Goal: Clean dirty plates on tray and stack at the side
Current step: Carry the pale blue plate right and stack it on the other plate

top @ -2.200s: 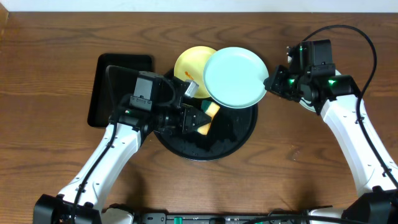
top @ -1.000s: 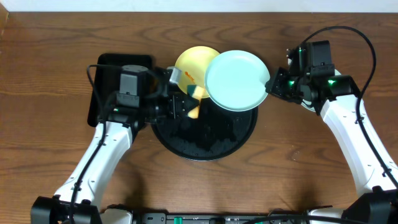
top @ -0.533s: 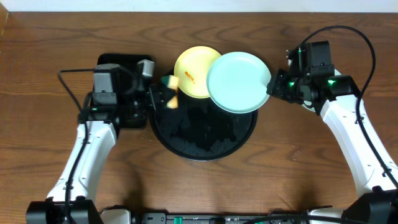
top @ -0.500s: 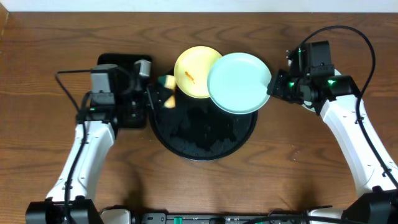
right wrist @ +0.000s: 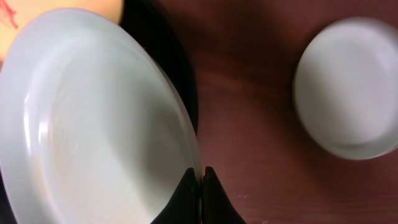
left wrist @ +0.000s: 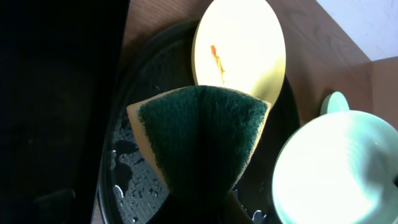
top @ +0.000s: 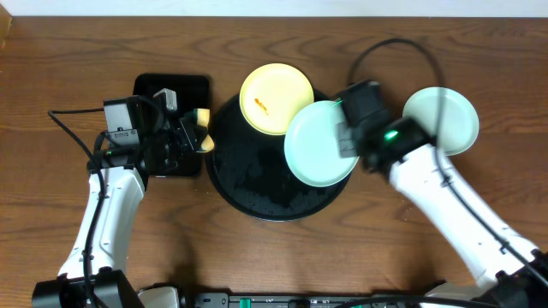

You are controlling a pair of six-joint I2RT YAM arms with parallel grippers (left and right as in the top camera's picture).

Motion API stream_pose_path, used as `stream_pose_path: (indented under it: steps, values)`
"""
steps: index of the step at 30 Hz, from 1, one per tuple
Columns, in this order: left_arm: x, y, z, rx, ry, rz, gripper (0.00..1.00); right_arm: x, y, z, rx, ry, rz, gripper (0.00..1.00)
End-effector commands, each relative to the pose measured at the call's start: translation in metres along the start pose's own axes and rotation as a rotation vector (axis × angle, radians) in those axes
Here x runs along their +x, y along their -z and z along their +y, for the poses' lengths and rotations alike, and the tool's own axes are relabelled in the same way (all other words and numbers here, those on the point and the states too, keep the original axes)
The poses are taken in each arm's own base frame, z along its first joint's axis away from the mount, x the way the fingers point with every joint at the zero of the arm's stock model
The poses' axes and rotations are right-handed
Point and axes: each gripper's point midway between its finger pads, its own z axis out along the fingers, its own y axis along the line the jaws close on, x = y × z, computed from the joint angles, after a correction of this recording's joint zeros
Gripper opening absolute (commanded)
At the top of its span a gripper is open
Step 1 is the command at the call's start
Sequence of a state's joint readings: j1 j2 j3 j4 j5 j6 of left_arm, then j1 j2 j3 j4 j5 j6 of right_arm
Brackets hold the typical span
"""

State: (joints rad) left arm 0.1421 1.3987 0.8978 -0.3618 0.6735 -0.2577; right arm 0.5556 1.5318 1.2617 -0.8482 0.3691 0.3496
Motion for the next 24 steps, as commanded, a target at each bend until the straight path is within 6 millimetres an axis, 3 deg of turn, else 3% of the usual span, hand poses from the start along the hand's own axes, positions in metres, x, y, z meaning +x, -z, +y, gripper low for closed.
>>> stream_pose_path:
  steps: [1, 6, 9, 14, 16, 20, 24]
  values:
    - [0.001, 0.000, 0.006, -0.025, -0.034, 0.001, 0.08, -0.017, 0.026, -0.009, 0.289, 0.120, -0.181, 0.01]
    - [0.007, 0.003, 0.032, -0.172, -0.005, 0.008, 0.08, -0.027, 0.076, 0.021, 0.448, 0.240, -0.410, 0.01]
    - [0.010, 0.004, 0.035, -0.190, 0.005, 0.019, 0.08, -0.030, 0.100, 0.032, 0.509, 0.264, -0.516, 0.01]
    - [0.010, 0.004, 0.036, -0.191, 0.005, 0.020, 0.08, -0.030, 0.113, 0.041, 0.524, 0.270, -0.572, 0.01]
    - [0.010, 0.004, 0.036, -0.190, 0.005, 0.020, 0.08, -0.028, 0.106, 0.043, 0.488, 0.272, -0.541, 0.01]
    - [0.011, 0.004, 0.036, -0.191, 0.007, 0.023, 0.08, -0.020, 0.062, 0.048, 0.269, 0.225, -0.355, 0.01]
    - [0.015, 0.004, 0.037, -0.195, 0.017, 0.038, 0.08, -0.029, 0.017, 0.007, 0.143, 0.043, -0.190, 0.01]
